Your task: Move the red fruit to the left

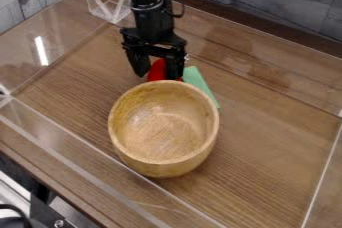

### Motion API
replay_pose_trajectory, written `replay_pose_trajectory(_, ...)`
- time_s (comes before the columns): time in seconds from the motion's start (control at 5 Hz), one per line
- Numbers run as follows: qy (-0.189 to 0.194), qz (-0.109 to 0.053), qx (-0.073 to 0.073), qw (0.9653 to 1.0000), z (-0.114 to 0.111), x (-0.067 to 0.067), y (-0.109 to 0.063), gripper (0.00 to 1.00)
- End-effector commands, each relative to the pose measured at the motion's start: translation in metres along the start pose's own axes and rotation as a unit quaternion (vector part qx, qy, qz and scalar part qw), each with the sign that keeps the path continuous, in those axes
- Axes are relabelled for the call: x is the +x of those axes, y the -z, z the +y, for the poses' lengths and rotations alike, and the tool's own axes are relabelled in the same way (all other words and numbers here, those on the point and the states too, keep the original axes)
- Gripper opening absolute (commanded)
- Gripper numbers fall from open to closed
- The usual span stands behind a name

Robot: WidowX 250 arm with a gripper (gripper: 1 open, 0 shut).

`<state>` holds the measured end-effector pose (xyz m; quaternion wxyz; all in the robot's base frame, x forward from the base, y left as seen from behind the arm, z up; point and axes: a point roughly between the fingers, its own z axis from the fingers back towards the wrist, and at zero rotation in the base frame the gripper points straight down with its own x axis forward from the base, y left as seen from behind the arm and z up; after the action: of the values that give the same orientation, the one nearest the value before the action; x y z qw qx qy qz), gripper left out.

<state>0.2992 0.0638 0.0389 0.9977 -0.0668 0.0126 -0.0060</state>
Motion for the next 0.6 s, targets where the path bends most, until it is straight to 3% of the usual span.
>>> replay_pose_trajectory(0.0, -0.003, -0.024, 0.000, 0.9997, 0.008, 0.005, -0.010, 1.00)
replay_pose_trajectory(0.2, -0.017, -0.032, -0.005, 0.9993, 0.016, 0.005, -0.011, 1.00)
replay_pose_trajectory(0.4, -0.018, -0.038, -0.009, 0.9991, -0.006, 0.006, -0.015, 1.00)
